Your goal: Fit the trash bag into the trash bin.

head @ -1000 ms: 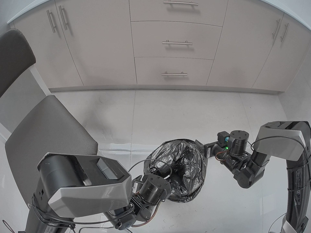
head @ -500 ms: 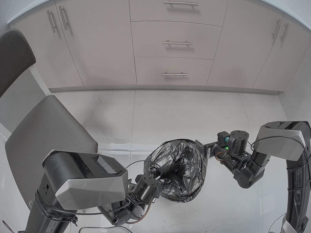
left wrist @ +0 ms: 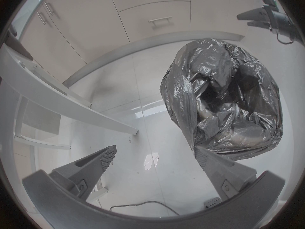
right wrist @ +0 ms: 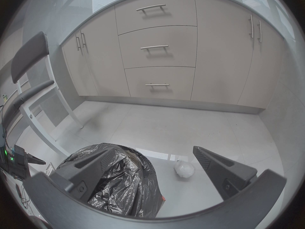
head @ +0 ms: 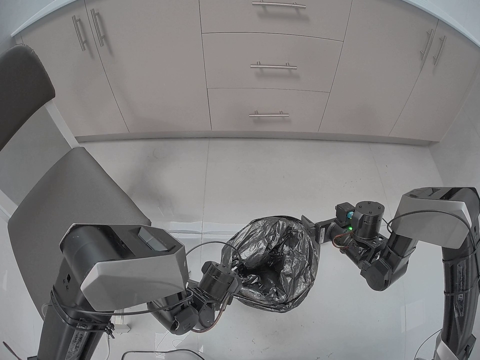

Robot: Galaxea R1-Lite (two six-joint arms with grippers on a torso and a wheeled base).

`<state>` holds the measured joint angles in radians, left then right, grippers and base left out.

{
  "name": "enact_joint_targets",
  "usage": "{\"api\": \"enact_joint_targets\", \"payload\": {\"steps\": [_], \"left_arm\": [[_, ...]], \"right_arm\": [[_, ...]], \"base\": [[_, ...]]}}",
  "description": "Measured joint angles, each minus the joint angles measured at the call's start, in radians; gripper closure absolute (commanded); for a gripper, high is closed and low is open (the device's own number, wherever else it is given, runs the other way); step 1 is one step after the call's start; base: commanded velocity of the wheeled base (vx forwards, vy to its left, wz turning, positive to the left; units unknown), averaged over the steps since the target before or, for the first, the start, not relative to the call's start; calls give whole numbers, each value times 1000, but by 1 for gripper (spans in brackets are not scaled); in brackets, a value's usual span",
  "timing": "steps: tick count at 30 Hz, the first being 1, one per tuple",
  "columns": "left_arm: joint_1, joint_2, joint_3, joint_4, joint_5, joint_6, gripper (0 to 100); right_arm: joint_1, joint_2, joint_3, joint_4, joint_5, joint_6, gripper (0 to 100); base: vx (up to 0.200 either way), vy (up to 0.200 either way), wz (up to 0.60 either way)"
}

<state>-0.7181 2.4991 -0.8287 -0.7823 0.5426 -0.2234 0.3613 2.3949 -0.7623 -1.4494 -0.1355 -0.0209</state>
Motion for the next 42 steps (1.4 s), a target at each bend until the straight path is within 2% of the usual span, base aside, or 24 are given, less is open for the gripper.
{"api": "enact_joint_targets", "payload": {"steps": [5,14,17,20,25,34,42], "left_arm": [[19,-7,-54,103,-16,2,0],[26,-9,-214,330,-112,2,0],[23,-5,-259,365,-155,0,0],[11,-3,-270,370,-163,-3,0],[-12,-29,-218,371,-176,-8,0],[-51,-175,-17,368,-248,-30,0],[-56,-433,139,365,-370,-49,0]], "right_arm": [[-5,0,-3,0,0,0,0],[-9,1,-8,0,0,0,0],[-13,2,-11,0,0,0,0],[-17,6,-14,1,0,0,0],[-22,11,-17,3,7,0,0],[-29,13,-19,9,12,0,0],[-77,7,-66,89,-7,7,0]], "base": [[0,0,0],[0,0,0],[0,0,0],[0,0,0],[0,0,0],[0,0,0],[0,0,0]]}}
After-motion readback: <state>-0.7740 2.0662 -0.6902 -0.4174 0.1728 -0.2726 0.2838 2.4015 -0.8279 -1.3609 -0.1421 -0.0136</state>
